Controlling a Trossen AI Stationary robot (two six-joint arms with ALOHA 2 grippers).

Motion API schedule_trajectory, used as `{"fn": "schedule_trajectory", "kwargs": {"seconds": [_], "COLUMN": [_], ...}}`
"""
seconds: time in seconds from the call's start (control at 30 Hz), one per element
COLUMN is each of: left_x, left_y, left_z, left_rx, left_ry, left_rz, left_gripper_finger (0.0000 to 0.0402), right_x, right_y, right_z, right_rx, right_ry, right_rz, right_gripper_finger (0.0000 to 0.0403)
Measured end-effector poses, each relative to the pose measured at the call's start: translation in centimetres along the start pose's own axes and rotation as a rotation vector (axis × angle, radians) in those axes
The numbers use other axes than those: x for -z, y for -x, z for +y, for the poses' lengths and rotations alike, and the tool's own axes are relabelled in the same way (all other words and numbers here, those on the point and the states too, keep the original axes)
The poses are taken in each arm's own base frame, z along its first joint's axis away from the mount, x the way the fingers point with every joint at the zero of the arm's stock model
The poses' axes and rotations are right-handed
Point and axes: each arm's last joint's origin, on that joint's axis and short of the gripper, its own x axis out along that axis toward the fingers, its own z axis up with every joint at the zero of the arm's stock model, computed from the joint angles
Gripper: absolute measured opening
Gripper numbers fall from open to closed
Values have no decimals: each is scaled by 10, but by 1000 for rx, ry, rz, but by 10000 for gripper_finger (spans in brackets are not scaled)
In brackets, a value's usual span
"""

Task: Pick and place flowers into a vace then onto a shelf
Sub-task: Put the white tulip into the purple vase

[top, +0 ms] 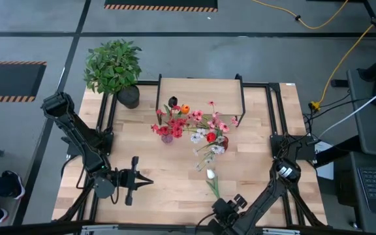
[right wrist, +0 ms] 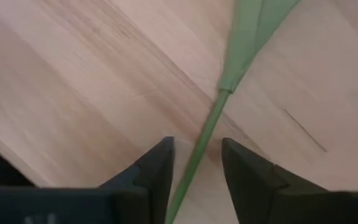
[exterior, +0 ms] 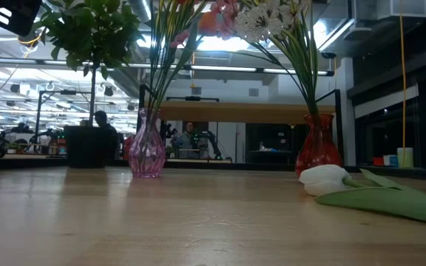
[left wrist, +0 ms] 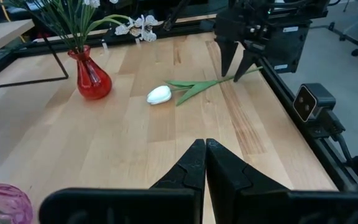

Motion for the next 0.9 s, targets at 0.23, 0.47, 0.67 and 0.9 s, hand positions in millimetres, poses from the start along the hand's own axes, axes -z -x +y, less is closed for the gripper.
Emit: {"fn": "schedule_trajectory", "kwargs": {"seconds": [0.23,0.47,0.67,0.9], "left_x": [0,0,0,0], "left_y": [0,0,0,0], "left_z": [0,0,0,0], "left_rx": [0,3,3,4], "left_ry": [0,17,23,22], "left_rz": [0,2,2,2], "left_gripper_finger": [8,8,8,8], "right_x": [0,0,-4,-17], "right_y": [-1,-1,7,34], "right_z": [5,5,3,-6], "right_rx": [-44,-48,-62,-101], "right_ry": [-20,-26,-23,-31], "right_rz": [39,19,7,-58], "right_gripper_finger": [26,4,2,1]}}
